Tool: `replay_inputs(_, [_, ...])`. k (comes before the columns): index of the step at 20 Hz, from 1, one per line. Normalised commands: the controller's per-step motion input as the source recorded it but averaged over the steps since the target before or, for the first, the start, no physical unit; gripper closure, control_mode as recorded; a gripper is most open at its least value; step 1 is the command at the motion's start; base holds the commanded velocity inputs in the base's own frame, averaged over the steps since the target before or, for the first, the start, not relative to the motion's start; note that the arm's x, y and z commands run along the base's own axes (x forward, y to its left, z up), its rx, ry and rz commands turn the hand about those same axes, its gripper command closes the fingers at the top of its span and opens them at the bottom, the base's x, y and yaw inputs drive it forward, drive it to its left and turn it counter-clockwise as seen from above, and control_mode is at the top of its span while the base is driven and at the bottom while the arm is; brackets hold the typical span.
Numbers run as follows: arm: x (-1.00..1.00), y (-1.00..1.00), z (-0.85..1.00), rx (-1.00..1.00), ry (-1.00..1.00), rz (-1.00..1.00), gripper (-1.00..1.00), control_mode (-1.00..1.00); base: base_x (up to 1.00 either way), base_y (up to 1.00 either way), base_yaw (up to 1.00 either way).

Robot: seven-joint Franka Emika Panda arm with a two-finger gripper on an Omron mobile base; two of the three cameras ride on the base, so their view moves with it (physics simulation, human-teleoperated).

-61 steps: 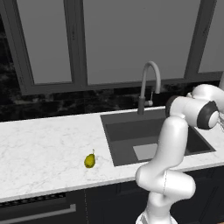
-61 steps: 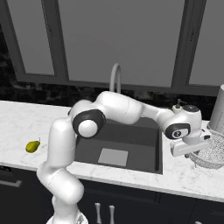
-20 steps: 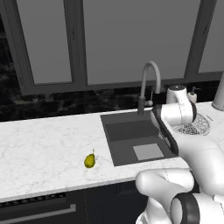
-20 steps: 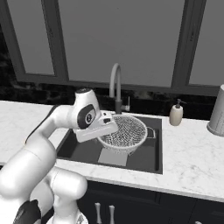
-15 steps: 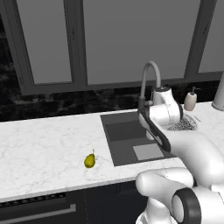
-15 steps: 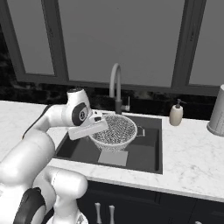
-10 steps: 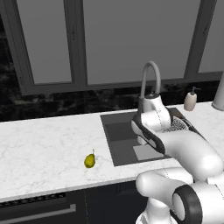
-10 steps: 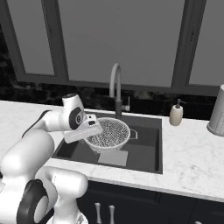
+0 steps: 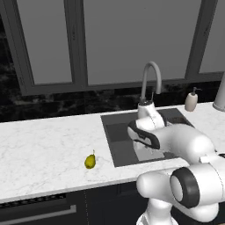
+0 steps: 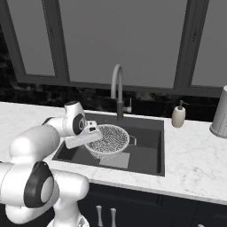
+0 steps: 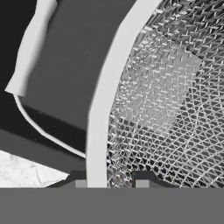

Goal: Put the colander in the sink, put the pear in the colander, and turn on the sink faucet and pour water over the colander.

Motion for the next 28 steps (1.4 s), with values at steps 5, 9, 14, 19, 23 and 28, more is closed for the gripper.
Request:
replay_inputs(5, [0.54, 0.08, -0.46, 0.0, 0.01, 0.0, 1.0, -1.0, 0.0, 0.0, 0.0])
replay_inputs(9, [0.76, 0.03, -0.23, 0.0, 0.0, 0.0, 1.0, -1.0, 0.0, 0.0, 0.0])
replay_inputs(14, [0.45, 0.0, -0.25, 0.0, 0.01, 0.0, 1.0, -1.0, 0.0, 0.0, 0.0])
replay_inputs(19, [0.09, 0.0, -0.34, 0.0, 0.04, 0.0, 1.0, -1.0, 0.0, 0.0, 0.0])
replay_inputs(23, [0.03, 0.0, -0.44, 0.0, 0.0, 0.0, 1.0, -1.0, 0.0, 0.0, 0.0])
replay_inputs(28, [0.12, -0.04, -0.47, 0.0, 0.0, 0.0, 1.0, -1.0, 0.0, 0.0, 0.0])
